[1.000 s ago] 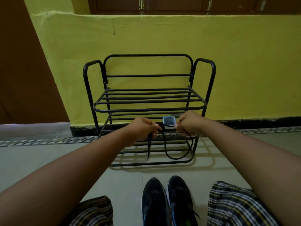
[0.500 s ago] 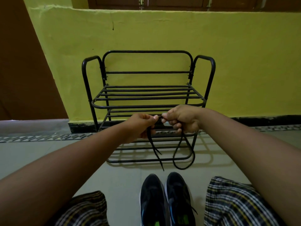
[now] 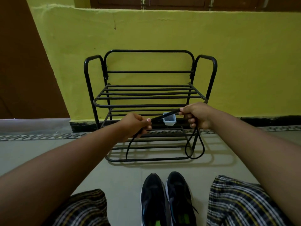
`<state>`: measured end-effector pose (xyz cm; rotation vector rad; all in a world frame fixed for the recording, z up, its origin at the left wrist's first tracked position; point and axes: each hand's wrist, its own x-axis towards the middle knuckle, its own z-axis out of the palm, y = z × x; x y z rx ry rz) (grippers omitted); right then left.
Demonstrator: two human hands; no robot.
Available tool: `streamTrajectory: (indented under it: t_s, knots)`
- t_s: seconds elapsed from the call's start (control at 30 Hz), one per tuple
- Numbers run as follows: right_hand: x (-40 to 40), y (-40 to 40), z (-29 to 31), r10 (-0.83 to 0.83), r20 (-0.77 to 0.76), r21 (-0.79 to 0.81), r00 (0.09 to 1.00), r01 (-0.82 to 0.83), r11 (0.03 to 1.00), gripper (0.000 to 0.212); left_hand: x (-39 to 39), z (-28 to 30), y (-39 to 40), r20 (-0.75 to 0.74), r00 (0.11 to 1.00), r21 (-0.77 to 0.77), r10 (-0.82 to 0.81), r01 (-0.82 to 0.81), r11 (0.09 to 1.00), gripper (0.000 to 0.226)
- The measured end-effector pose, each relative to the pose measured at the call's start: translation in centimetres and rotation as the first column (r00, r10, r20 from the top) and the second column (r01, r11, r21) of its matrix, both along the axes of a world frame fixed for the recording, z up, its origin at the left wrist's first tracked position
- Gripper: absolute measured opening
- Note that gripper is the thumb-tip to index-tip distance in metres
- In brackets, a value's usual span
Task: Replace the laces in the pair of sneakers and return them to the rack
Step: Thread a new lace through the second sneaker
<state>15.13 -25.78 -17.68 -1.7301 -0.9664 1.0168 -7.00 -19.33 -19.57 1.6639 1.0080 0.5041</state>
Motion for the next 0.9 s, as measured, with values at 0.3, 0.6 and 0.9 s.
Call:
streamTrajectory:
  t_s: [0.3,0.6,0.9]
  knots:
    - [0.4,-0.1,-0.5,0.025,0.122,-0.101,0.992,-0.013,0.995,0.017,0.1,0.0,0.0,0.052,0.998,-0.079,0.043,-0.039,0.996,0.022]
    - [-2.0,-0.2,0.3,0.436,0.092,-0.236,0.895,-0.405,0.883,0.019,1.5,0.4,-0.9,0.09,0.994,-0.063,-0.056,0.062,0.996,0.027]
    - [-3.1,0.1,1.1,0.29,0.25,-0.023,0.924,-0.294,0.956,0.011,1.6,0.2,-0.7,0.088,0.995,-0.03,-0.051,0.053,0.998,0.021]
